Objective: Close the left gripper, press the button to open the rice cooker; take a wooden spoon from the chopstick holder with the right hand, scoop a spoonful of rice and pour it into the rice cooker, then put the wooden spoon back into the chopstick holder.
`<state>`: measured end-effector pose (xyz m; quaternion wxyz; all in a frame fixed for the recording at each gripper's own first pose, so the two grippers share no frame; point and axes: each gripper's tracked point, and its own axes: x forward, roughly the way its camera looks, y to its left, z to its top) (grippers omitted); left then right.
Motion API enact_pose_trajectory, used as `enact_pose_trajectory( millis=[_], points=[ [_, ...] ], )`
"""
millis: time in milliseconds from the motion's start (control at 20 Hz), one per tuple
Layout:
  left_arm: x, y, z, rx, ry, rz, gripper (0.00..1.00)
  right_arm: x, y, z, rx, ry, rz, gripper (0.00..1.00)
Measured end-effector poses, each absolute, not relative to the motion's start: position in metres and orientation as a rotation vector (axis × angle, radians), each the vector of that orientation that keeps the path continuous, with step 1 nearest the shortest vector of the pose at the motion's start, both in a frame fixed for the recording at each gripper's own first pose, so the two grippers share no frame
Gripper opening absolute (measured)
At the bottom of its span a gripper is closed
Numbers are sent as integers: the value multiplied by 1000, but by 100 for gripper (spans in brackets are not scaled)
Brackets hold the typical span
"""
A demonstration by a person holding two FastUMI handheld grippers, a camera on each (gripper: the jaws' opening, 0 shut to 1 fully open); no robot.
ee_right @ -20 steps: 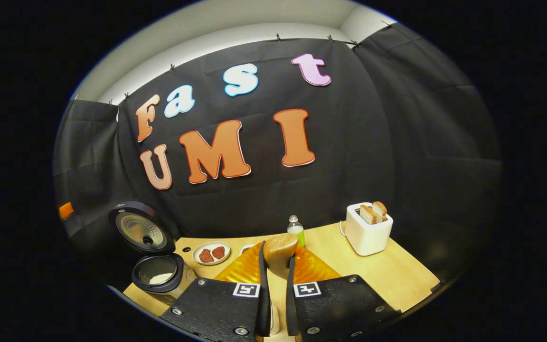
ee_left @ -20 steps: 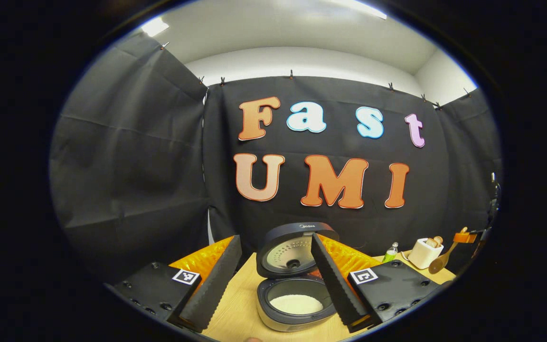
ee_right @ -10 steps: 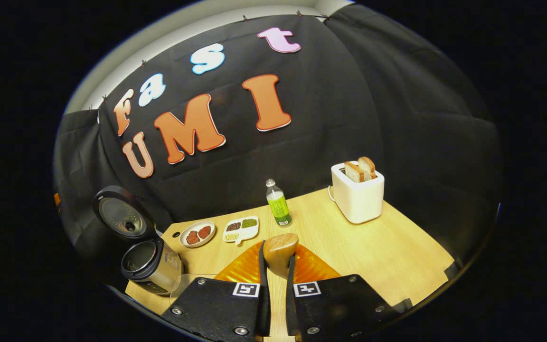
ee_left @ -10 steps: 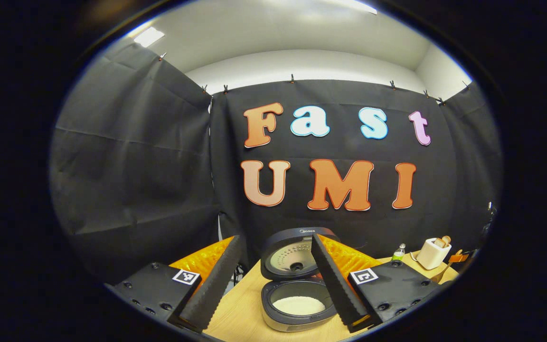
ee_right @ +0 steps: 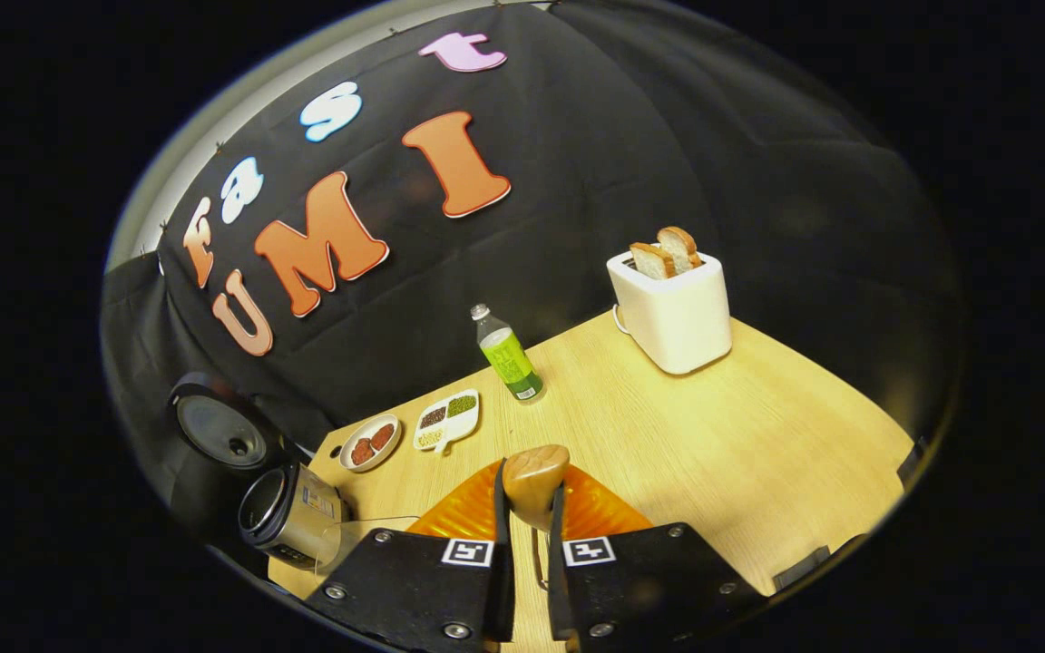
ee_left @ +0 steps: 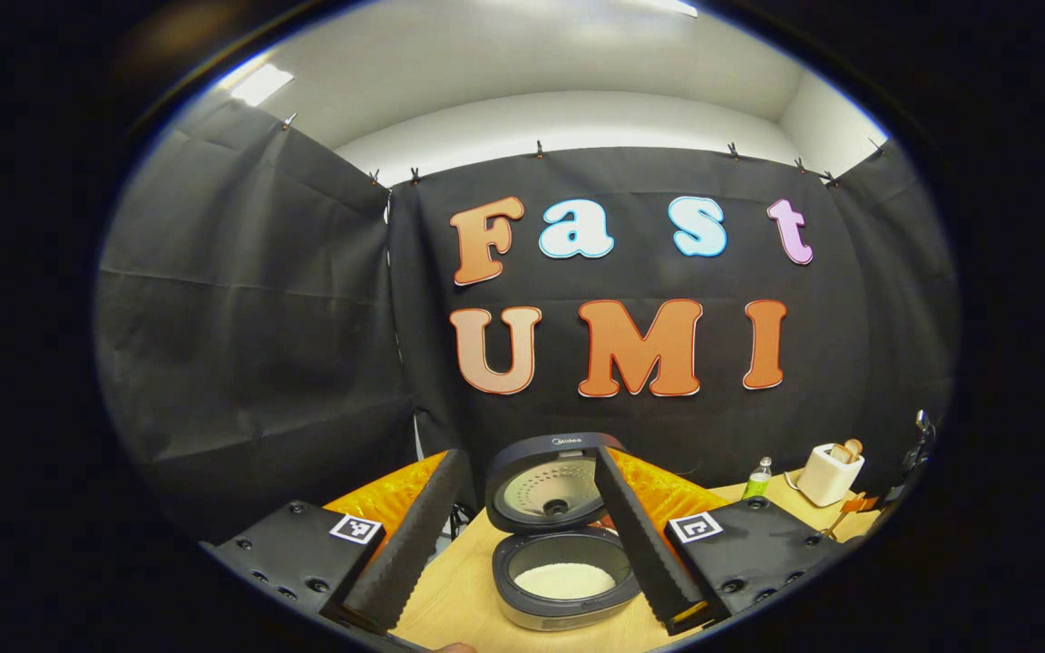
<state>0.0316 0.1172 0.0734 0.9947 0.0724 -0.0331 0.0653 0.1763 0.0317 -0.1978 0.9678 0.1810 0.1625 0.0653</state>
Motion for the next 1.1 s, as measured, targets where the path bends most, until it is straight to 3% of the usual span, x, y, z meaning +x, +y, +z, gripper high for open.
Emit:
enact_pose_trajectory(
  millis=[200, 300, 350, 400, 450, 500, 550, 850, 1100],
  points=[
    [35, 108, 76, 153, -75, 123, 100, 175, 8, -200, 344, 335, 81, 26],
    [39, 102, 74, 135, -70, 113, 100, 171, -5, -193, 306, 334, 56, 40],
    [41, 101, 72, 125, -65, 111, 100, 169, -13, -190, 286, 340, 37, 36],
    [43, 99, 70, 114, -62, 110, 100, 166, -16, -185, 280, 344, 31, 49],
    [46, 97, 68, 104, -61, 106, 100, 163, -18, -177, 273, 344, 26, 56],
    [49, 95, 68, 100, -62, 101, 99, 161, -21, -169, 259, 334, 17, 48],
    [47, 94, 66, 102, -63, 102, 97, 160, -25, -160, 236, 320, 6, 65],
    [56, 94, 64, 88, -58, 106, 100, 148, -24, -84, 54, 214, -20, 94],
    [64, 105, 64, 74, -46, 139, 97, 131, 5, -29, 12, 135, 23, 95]
  ],
)
